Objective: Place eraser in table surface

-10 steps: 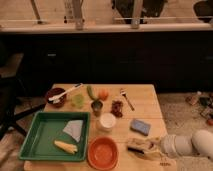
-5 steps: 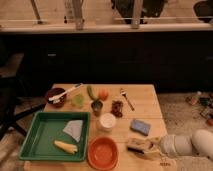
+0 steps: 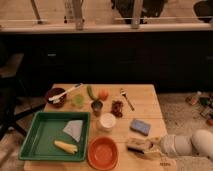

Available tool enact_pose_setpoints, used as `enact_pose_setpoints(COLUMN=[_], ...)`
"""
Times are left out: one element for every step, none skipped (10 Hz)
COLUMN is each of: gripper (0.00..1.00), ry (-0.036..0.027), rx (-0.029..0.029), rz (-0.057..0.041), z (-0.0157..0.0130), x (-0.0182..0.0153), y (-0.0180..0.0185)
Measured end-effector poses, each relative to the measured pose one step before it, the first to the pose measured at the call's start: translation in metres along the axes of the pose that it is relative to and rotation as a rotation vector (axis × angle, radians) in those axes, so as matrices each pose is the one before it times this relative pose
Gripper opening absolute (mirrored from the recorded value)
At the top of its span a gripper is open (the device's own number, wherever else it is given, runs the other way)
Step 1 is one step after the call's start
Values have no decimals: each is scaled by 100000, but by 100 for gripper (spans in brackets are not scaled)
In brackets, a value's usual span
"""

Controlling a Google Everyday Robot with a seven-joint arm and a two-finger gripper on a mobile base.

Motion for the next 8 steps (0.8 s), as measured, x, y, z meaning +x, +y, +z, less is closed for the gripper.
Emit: enact_pose_setpoints(gripper=[4, 3, 0, 4, 15, 23, 33, 45], ry=[-41, 16, 2, -2, 3, -9, 0, 2], rx=[2, -17, 17, 7, -2, 4, -1, 5], rz=[56, -9, 14, -9, 5, 2, 9, 2], z=[7, 4, -7, -1, 1, -1, -4, 0], x=[19, 3, 8, -4, 2, -2, 3, 5], y=[1, 6, 0, -4, 0, 0, 2, 1])
